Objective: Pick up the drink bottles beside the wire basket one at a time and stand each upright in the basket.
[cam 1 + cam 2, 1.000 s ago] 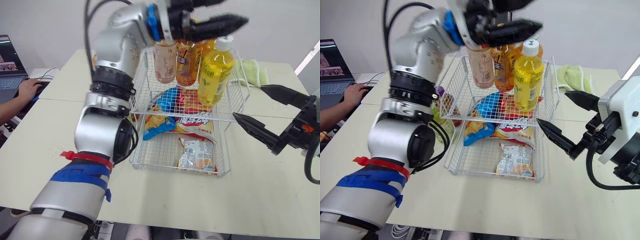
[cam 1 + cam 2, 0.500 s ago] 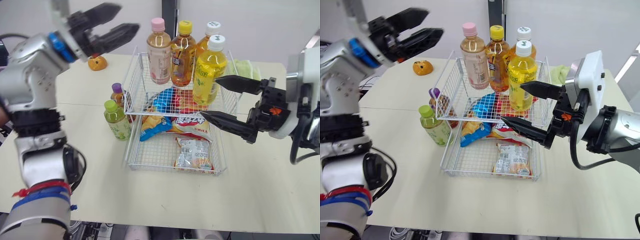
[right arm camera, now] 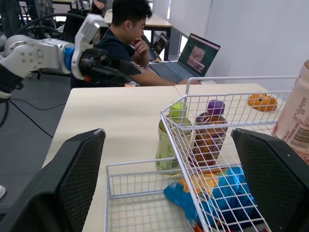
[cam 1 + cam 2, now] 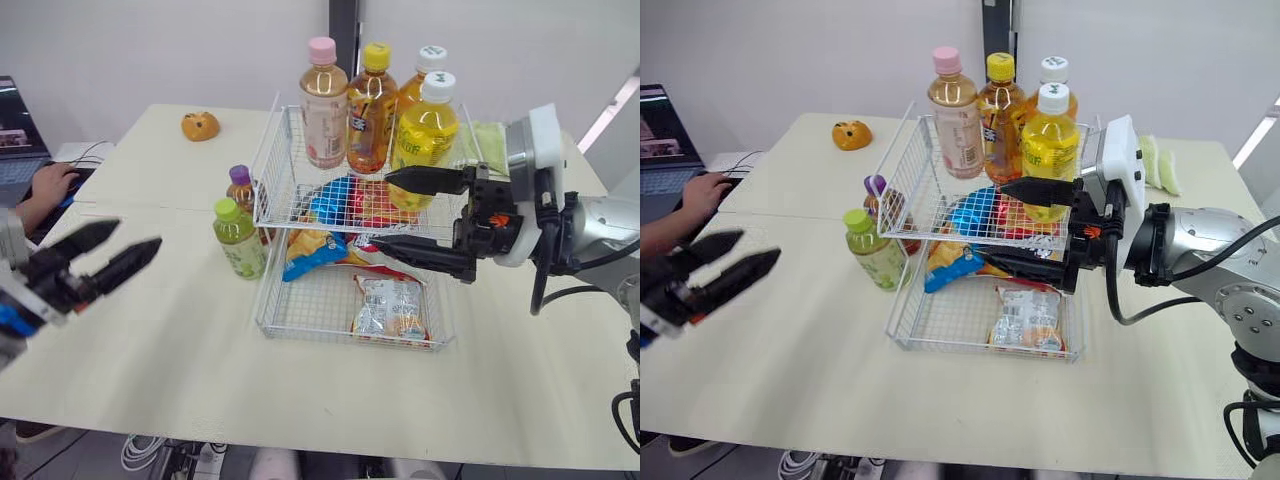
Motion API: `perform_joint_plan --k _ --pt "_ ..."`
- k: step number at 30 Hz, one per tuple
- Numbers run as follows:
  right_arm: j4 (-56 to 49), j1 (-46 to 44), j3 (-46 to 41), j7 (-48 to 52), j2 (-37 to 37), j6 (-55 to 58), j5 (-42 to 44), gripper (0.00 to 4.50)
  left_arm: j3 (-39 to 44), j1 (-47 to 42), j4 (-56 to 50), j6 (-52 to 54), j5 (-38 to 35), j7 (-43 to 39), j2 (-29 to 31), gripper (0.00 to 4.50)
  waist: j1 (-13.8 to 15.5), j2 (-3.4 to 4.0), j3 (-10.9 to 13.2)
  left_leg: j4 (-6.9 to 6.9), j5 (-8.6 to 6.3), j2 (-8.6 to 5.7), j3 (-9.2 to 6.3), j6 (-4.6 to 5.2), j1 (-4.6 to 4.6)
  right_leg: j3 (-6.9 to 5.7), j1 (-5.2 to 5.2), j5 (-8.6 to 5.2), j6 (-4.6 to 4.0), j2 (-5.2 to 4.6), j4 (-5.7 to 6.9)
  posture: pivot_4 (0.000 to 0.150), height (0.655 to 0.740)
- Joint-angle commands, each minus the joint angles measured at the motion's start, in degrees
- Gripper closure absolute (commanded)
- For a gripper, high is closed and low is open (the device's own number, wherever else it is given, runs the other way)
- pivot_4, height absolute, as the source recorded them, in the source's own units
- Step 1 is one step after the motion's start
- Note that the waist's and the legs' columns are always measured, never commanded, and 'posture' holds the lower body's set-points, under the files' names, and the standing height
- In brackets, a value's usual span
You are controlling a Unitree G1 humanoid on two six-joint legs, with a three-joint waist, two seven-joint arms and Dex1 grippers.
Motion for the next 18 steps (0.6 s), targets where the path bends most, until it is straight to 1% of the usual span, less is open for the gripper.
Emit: perform_joint_plan --k 1,4,7,9,11,14,18 --pt "-2.0 1.2 -3.7 1.7 -1.0 -0.2 0.1 0.00 4.0 5.4 -7.0 -1.2 -4.3 1.8 -2.0 0.01 0.2 -0.09 -0.1 0.00 -0.01 -0.01 0.00 0.01 0.00 0.00 0.02 0.00 0.00 -0.01 0.00 0.150 0.7400" --pt "-2.8 2.3 -5.0 2.1 -1.3 -0.1 0.3 0.00 3.8 9.1 -8.6 -3.4 -5.2 2.5 -2.8 0.01 0.2 -0.15 -0.1 0.00 -0.07 -0.01 -0.02 0.11 0.01 -0.01 0.05 0.00 0.00 -0.01 0.00 0.150 0.7400" --pt "-3.4 2.9 -5.7 2.1 -1.2 0.2 -0.1 0.00 1.0 8.3 -7.8 -6.2 -4.2 3.6 -2.3 0.01 0.1 -0.15 -0.1 -0.02 -0.12 -0.01 -0.03 0.21 0.06 -0.01 0.05 0.01 -0.01 0.00 0.04 0.150 0.7400" --pt "-3.6 3.0 -6.1 1.9 -1.2 0.5 -0.1 0.00 -2.5 5.5 -7.3 -7.9 -3.3 5.1 -1.7 0.01 0.1 -0.13 -0.1 -0.02 -0.13 -0.02 -0.03 0.23 0.09 0.00 0.05 0.01 -0.02 0.01 0.09 0.150 0.7400" --pt "-3.9 3.0 -6.5 1.4 -1.1 0.8 0.1 0.00 -7.6 0.9 -6.4 -9.6 -1.0 7.4 -1.2 0.01 0.3 -0.14 -0.2 -0.01 -0.13 -0.02 -0.03 0.24 0.09 0.00 0.06 0.01 -0.02 0.01 0.13 0.150 0.7400" --pt "-5.4 3.8 -7.6 0.1 -1.4 1.4 0.9 0.00 -17.1 -8.1 -2.8 -12.7 5.0 11.8 -1.4 0.01 0.4 -0.15 -0.2 0.00 -0.12 -0.04 -0.03 0.25 0.09 0.00 0.07 0.02 -0.03 0.01 0.15 0.150 0.7400" --pt "-7.8 5.4 -10.0 -2.1 -2.3 2.2 2.7 0.00 -27.7 -16.9 4.5 -17.4 13.9 16.0 -3.0 0.01 0.5 -0.17 -0.2 -0.01 -0.12 -0.05 -0.03 0.24 0.06 0.02 0.03 0.02 -0.03 0.03 0.14 0.150 0.7400"
